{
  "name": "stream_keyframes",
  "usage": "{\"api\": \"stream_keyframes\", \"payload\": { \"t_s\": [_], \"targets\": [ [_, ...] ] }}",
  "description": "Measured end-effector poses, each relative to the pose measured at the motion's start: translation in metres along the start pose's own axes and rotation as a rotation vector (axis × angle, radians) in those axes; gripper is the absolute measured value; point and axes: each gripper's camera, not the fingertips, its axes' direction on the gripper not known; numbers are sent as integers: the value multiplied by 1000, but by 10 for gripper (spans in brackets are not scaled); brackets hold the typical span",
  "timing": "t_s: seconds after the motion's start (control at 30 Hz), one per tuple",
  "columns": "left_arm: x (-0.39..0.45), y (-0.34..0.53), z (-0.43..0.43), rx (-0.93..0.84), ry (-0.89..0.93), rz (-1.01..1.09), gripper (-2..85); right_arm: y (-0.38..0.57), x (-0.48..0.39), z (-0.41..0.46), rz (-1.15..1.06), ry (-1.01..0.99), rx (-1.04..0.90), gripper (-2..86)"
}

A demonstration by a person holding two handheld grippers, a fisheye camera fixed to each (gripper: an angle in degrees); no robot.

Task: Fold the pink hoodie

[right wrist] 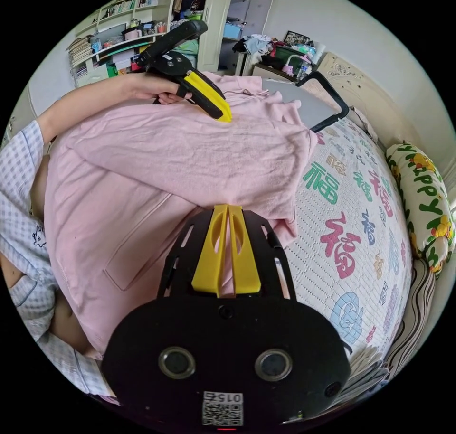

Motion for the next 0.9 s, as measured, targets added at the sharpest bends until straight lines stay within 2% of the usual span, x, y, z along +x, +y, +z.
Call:
{"api": "stream_keyframes", "payload": {
  "t_s": [0.13,0.33,0.57,0.73,0.9],
  "targets": [
    [-12,1,1,1,47,-25,31,-8,-15,9,-21,69,-2,-9],
    [-17,2,1,0,18,17,28,-20,-12,22,18,23,-3,-10],
    [-62,12,-1,-3,125,-93,20,-36,-11,38,79,-41,-8,-10],
    [-64,23,-12,3,30,-38,12,-48,-17,49,80,-52,-10,-10],
    [-112,58,-57,117,78,-140,-2,-65,-5,56,169,-172,-38,-10]
  ]
}}
